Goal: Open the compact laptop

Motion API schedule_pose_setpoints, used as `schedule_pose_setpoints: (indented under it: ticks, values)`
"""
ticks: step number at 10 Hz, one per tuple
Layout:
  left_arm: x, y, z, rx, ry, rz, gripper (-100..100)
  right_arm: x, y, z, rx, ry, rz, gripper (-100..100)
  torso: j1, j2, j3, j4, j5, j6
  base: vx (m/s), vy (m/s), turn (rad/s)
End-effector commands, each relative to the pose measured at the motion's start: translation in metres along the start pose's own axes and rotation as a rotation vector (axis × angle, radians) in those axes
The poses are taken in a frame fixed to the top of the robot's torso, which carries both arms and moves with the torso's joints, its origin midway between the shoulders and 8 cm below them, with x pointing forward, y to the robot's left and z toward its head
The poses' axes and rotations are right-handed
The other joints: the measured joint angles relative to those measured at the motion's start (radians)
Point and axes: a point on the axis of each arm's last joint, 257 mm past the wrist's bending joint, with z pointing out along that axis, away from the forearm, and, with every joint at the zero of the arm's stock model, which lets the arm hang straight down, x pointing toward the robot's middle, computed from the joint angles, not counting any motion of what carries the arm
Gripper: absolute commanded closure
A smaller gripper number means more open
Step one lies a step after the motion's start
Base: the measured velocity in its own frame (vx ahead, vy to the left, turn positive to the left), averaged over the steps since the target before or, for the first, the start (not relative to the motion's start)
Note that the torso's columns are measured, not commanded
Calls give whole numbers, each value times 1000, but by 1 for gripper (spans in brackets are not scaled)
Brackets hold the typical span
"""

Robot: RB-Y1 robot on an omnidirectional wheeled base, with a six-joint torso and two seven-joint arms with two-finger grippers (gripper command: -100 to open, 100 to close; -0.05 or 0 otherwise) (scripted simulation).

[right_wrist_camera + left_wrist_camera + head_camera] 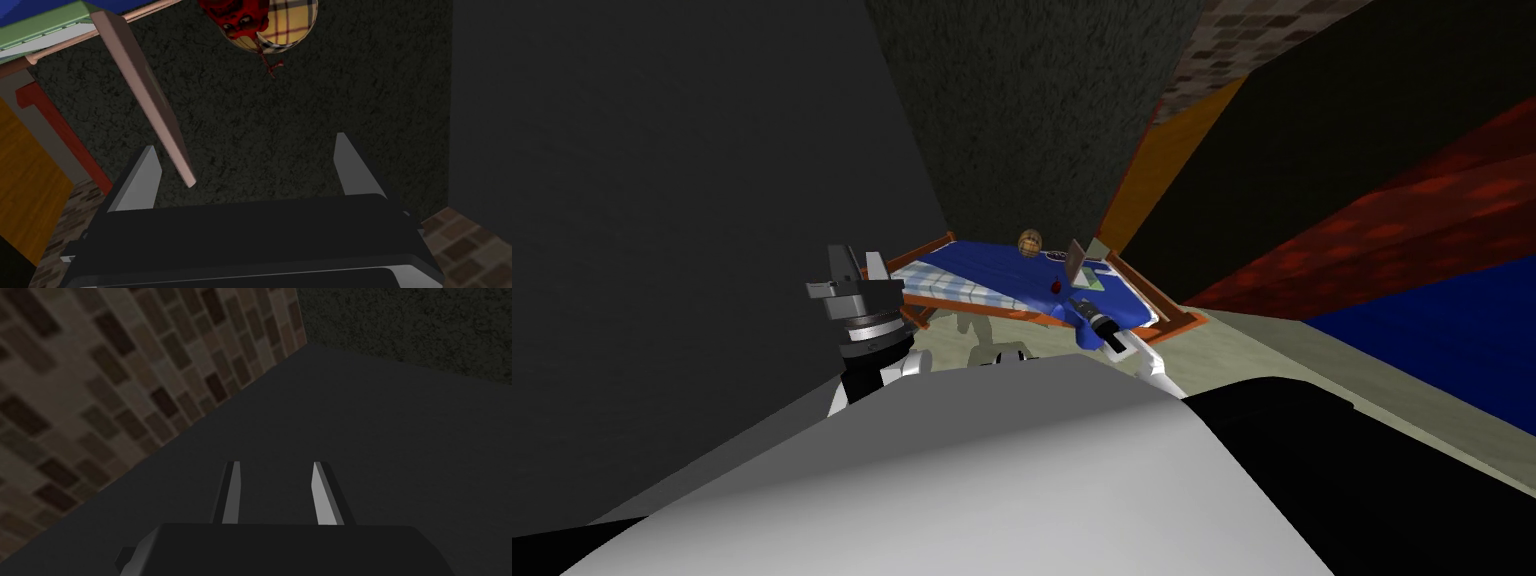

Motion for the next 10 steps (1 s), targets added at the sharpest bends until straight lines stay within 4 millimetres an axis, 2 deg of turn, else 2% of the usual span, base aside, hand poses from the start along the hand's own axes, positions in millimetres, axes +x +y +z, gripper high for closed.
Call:
schedule_pose_setpoints:
  ticks: [1,4,5,6,7,8,9,10]
  values:
    - [0,0,0,0,0,0,0,6,-32,-3,51,44,-82,-100,0,0,0,0,0,-1,11,43,70]
    - [0,0,0,0,0,0,0,2,-104,-12,171,133,-291,-100,2,-1,0,0,0,-1,22,76,223]
    - [0,0,0,0,0,0,0,3,-114,-15,185,146,-303,-100,2,-1,0,0,0,-1,24,60,51]
    - [0,0,0,0,0,0,0,-7,-133,-18,216,166,-378,-100,-1,0,0,0,0,1,23,48,85]
    - [0,0,0,0,0,0,0,-10,-161,-26,268,196,-436,-100,-2,0,0,0,-1,-1,25,81,218]
    - [0,0,0,0,0,0,0,-12,-168,-28,277,205,-451,-100,1,0,0,0,0,-1,21,61,102]
    - [0,0,0,0,0,0,0,-23,-194,-36,323,231,-521,-100,0,0,0,0,0,0,17,56,151]
    - [0,0,0,0,0,0,0,-24,-194,-36,323,231,-524,-100,0,1,0,0,0,-1,15,39,62]
